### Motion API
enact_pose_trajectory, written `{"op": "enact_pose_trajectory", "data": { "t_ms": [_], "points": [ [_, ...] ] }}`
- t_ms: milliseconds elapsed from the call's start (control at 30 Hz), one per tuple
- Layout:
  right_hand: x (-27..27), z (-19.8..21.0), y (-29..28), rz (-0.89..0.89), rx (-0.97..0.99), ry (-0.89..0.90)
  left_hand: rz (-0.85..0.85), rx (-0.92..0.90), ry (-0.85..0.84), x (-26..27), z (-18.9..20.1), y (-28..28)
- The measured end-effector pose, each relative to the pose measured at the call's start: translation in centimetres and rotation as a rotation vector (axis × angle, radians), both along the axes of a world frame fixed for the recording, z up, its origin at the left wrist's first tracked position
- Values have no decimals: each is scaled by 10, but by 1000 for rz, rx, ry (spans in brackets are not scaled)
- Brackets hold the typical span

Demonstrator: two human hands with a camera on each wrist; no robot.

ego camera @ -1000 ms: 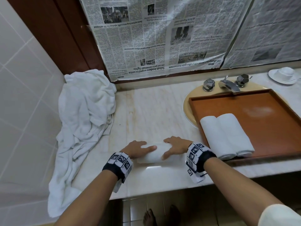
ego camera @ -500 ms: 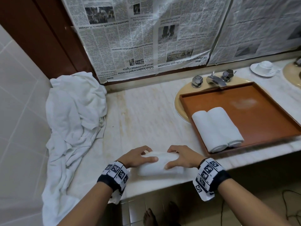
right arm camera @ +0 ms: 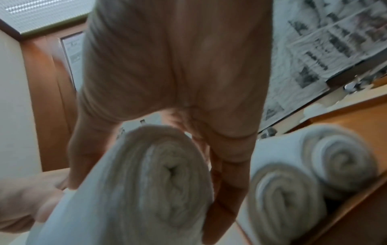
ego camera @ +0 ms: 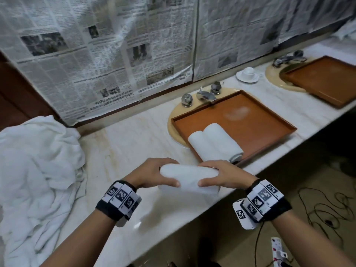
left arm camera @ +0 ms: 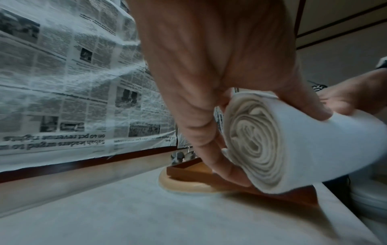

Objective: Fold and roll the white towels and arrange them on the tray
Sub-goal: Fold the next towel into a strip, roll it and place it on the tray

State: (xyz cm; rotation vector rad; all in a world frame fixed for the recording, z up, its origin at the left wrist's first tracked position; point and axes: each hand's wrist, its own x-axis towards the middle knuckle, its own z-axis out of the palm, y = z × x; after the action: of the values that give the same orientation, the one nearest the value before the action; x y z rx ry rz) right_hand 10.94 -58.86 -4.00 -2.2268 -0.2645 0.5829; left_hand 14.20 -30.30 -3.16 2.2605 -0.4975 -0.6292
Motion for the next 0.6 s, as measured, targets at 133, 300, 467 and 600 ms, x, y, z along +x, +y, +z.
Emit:
{"op": "enact_pose_trajectory", "data": {
  "t_ms": [133, 300, 467, 600],
  "points": [
    [7, 9, -45, -106, 92, -15, -48, -24, 21, 44, 18, -41],
    [28, 9, -102, -282, 206, -76, -139, -24, -39, 100, 35, -111],
    [58, -4, -153, -407, 154, -196, -186, 3, -63, 150, 39, -181],
    [77, -17, -180, -512, 84, -243, -215, 7, -97, 184, 35, -227]
  ]
}}
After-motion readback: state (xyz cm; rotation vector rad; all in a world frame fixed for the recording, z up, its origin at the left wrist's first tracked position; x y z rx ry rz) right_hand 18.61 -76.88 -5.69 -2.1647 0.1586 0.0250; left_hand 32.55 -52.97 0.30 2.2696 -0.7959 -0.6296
